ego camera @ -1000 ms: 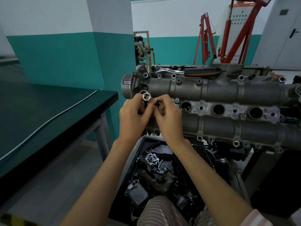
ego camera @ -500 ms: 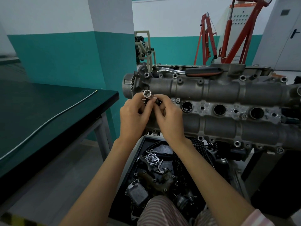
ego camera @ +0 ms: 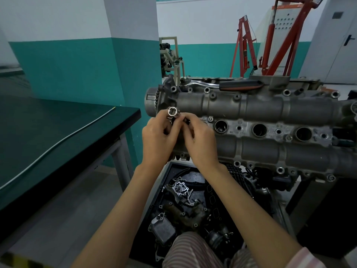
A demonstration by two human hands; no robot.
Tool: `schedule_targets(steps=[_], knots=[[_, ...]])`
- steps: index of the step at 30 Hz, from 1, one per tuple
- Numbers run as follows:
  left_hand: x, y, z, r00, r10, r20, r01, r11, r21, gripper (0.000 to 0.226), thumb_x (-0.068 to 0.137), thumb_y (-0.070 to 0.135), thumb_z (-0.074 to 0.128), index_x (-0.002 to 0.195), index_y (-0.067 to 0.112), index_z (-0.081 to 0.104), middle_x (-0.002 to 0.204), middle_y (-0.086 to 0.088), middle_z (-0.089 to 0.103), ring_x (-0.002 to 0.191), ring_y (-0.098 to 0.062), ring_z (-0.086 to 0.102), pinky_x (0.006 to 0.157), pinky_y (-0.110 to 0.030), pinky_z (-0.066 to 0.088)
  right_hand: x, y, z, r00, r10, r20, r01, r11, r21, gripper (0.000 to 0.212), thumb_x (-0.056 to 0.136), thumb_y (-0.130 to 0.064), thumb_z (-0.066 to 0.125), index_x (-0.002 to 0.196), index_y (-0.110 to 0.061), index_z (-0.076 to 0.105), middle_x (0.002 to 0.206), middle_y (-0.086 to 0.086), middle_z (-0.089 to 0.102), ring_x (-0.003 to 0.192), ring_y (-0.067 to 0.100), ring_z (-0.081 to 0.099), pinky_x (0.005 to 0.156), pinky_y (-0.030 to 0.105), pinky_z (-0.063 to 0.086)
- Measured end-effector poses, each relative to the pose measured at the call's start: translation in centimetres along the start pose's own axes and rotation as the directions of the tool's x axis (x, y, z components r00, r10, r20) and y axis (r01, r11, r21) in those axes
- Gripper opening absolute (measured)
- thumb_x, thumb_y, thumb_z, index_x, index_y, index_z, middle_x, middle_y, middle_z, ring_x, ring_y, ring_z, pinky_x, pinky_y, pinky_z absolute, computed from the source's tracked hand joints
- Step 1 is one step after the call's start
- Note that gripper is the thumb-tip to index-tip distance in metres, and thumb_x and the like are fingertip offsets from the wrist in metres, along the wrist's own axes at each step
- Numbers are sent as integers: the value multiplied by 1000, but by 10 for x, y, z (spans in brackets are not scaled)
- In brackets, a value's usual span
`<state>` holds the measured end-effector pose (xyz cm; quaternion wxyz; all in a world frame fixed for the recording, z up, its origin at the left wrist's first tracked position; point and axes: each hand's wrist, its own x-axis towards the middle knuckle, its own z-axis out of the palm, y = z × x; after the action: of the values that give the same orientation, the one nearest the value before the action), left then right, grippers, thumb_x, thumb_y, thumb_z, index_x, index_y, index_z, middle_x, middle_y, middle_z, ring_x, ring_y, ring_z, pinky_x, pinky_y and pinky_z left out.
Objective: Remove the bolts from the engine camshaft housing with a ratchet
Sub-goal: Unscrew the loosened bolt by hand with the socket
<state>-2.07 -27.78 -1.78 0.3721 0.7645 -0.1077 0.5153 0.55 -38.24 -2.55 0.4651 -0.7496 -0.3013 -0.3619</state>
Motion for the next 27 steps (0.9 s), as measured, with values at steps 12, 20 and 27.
schedule_targets(steps=[12, 20, 27], knots=[[0, 3, -2, 998, 54, 36, -57, 996, 67, 14, 88, 26, 60, 89, 13, 65, 50, 3, 48, 46, -12, 42, 55, -20, 33, 1, -1, -1, 999, 5, 43, -5, 1000, -6, 24, 95, -11, 48, 114, -5, 61, 92, 4, 68, 81, 16, 64, 71, 33, 51], [0, 3, -1, 1000, 6, 16, -7, 1000, 28, 15, 85, 24, 63, 83, 10, 63, 50, 9, 40, 47, -16, 40, 52, -29, 35, 0, -1, -1, 1000, 21, 13, -20, 1000, -16, 27, 92, -12, 53, 118, -7, 58, 83, 6, 66, 70, 11, 57, 67, 27, 49], [-1, 4, 0, 1000, -9, 7, 9, 1000, 7, 22, 85, 26, 64, 76, 6, 59, 48, -3, 43, 46, -22, 41, 48, -35, 36, 3, 1, 1, 997, 71, -18, -71, 997, 6, 3, 90, -11, 57, 89, -8, 56, 54, -16, 36, 51, 0, 45, 49, 14, 33]])
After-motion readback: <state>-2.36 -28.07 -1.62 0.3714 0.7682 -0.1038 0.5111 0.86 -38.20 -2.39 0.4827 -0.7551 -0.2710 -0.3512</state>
